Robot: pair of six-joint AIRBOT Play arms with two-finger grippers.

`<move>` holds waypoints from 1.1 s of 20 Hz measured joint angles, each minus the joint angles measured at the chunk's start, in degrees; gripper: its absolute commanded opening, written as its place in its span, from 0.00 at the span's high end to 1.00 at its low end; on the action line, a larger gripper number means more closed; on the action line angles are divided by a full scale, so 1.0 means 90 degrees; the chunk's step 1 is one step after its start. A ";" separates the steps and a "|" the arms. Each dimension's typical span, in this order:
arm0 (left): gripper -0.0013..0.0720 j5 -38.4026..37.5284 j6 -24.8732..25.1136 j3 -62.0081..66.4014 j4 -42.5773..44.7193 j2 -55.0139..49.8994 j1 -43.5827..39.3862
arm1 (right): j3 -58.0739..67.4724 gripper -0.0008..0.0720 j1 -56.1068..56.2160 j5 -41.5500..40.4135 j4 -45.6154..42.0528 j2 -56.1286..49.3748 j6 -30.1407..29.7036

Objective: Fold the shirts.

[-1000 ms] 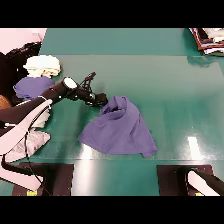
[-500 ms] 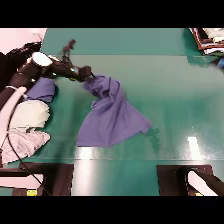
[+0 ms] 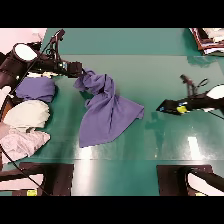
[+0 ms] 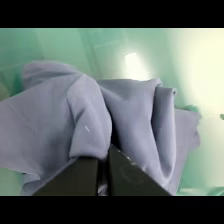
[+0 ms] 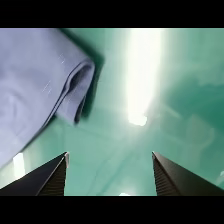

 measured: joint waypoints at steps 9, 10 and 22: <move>0.94 -0.0053 0.0007 0.0002 0.0163 0.0015 0.0007 | 0.1464 0.96 0.1197 -0.0396 0.0374 -0.2324 0.0000; 0.94 -0.0058 0.0007 0.0002 0.0199 0.0019 0.0010 | 0.1627 0.97 0.1285 -0.0355 0.0350 -0.2477 0.0000; 0.94 0.0109 0.0102 0.1341 0.1039 0.2076 0.0427 | 0.4682 0.97 0.0134 -0.0192 0.0299 -0.0699 -0.0138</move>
